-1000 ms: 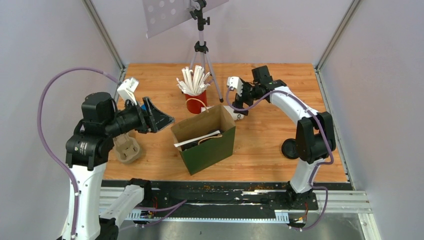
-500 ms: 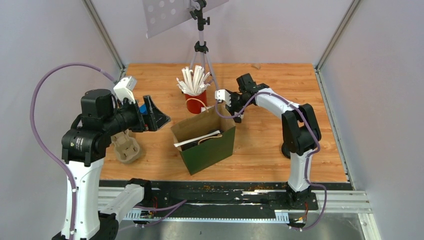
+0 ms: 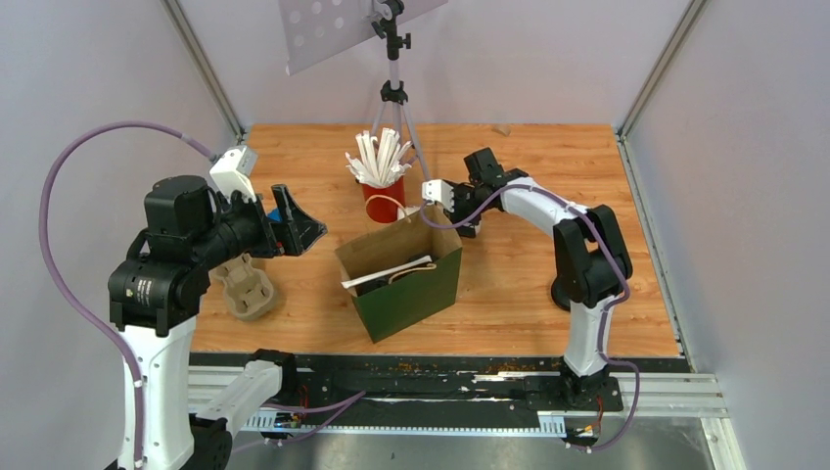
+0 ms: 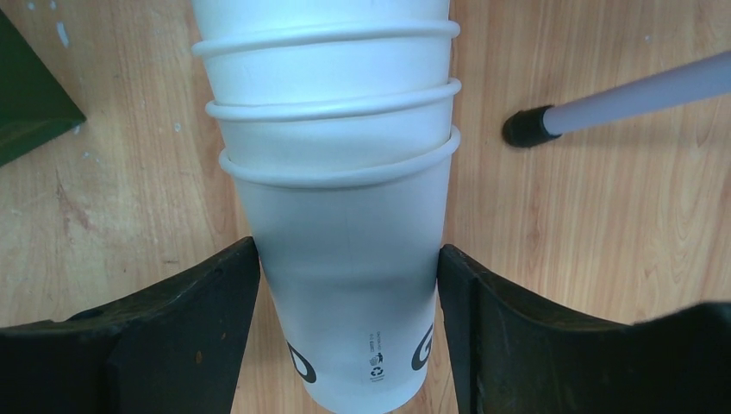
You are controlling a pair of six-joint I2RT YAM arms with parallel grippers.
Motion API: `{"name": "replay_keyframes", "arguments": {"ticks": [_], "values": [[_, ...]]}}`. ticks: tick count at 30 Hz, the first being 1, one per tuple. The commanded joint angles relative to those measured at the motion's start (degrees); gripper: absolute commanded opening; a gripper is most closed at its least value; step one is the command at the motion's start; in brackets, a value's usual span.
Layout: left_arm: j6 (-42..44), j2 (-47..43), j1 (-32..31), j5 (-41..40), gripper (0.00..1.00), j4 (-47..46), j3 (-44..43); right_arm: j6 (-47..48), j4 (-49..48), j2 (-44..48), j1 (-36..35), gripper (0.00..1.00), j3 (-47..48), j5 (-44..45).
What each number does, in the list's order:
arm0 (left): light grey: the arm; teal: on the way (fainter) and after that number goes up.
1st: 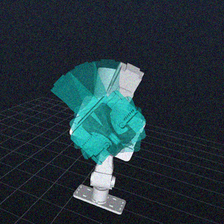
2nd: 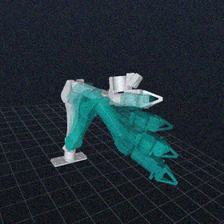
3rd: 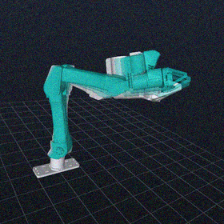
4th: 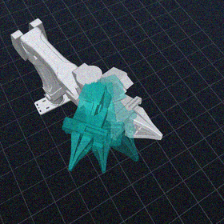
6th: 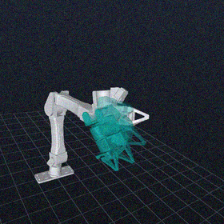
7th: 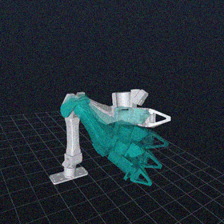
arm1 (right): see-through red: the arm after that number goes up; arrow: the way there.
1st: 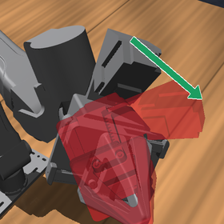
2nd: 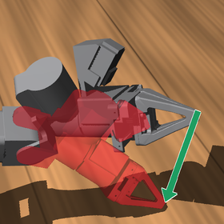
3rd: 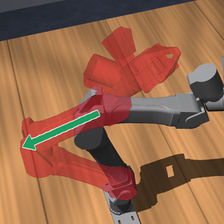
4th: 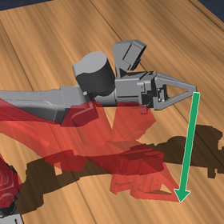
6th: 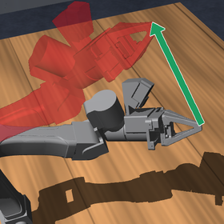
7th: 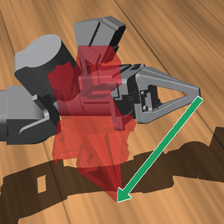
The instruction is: Pack the takeout coffee
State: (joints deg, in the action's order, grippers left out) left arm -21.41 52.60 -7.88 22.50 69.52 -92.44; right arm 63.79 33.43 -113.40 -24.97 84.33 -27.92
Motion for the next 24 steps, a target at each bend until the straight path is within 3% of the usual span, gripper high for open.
{"name": "replay_keyframes", "arguments": {"ticks": [1,17,24], "values": [[0.75,-0.19,-0.12,-1.39,1.00,-0.45,-1.77,2.65,1.01,4.10,2.12,0.69,-4.07,4.07],[0.44,-1.32,-0.07,-1.25,1.00,-1.09,-1.39,2.24,-0.13,18.60,18.29,0.70,-17.51,2.05],[-1.28,-2.63,-0.12,-0.46,1.00,-2.65,1.34,2.44,-1.15,19.35,19.03,0.73,-16.82,-2.31]]}}
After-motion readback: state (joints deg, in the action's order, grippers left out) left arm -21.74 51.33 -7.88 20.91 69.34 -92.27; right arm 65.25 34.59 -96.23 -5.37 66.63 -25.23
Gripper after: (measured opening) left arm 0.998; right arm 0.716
